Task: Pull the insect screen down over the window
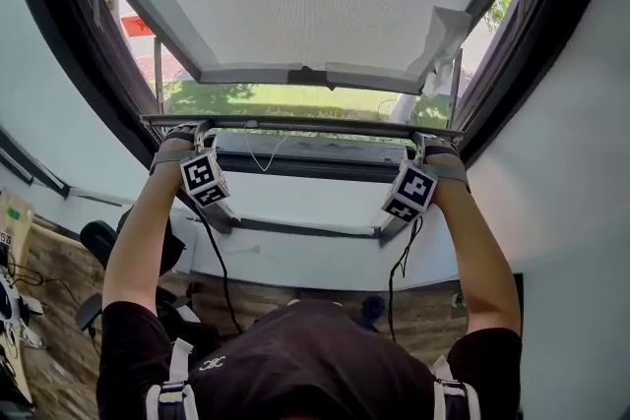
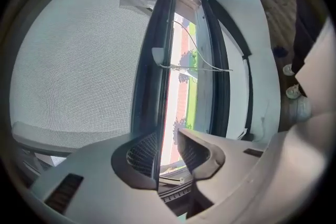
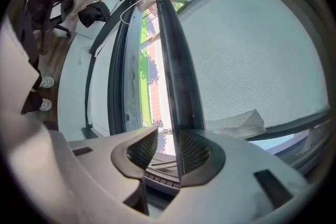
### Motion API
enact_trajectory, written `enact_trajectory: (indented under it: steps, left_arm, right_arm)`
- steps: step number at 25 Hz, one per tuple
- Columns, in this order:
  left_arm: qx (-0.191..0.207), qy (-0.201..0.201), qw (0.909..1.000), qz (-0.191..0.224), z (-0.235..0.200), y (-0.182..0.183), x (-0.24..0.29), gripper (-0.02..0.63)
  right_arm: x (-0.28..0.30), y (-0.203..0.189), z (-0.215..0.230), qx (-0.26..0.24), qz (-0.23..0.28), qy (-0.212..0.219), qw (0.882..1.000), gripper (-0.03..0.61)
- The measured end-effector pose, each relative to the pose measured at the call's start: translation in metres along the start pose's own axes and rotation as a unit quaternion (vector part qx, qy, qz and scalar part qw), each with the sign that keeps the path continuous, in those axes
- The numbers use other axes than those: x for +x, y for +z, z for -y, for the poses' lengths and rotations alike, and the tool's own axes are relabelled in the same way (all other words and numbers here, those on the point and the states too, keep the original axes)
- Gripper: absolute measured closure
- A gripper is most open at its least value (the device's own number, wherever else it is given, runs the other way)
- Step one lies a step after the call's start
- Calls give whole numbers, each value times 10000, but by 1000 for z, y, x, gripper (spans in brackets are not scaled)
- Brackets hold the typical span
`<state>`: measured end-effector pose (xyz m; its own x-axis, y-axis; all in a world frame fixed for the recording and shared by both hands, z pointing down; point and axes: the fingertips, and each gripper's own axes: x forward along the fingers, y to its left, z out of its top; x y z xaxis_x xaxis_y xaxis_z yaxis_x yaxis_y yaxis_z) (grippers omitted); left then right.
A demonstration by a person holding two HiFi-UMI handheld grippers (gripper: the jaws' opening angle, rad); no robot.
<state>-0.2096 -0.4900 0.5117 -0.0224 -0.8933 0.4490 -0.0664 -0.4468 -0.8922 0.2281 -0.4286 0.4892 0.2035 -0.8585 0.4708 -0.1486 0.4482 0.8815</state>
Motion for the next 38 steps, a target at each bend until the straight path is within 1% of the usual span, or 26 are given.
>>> enact_trajectory:
  steps: [6,11,14,17,21,28,31,35,38]
  left_arm:
    - [-17,25,9999,-96,5,-4,8,480]
    - [-100,-72,9999,-61,16,-2,14,491]
    - [-73,-144,9998,-125,25,-4,18,495]
    - [-47,-279,9994,-203,45,-7,26,494]
    - [-81,-342,9990,-280,62,-8,36,488]
    - [-153,-303,9991,-248,71,-7,42,488]
    - [-155,-425,9986,-279,81,-8,44,489]
    - [-78,-657,9971,-382,106,-11,53,488]
    - [-75,-726,9964,-429,118,-11,57,486]
  right_arm:
    - [8,7,0,345,151,-33,9993,440]
    - [14,3,-11,331,87,84,9994,440]
    - [20,4,-25,334,70,285,9990,442]
    - [28,6,-45,349,51,439,9984,442]
    - [40,6,-61,259,-29,425,9988,442]
    - [46,5,-70,368,1,401,9985,442]
    - [48,5,-80,402,-10,535,9978,443]
    - [53,2,-106,389,-137,788,9960,442]
    - [55,0,-118,373,-182,868,9954,442]
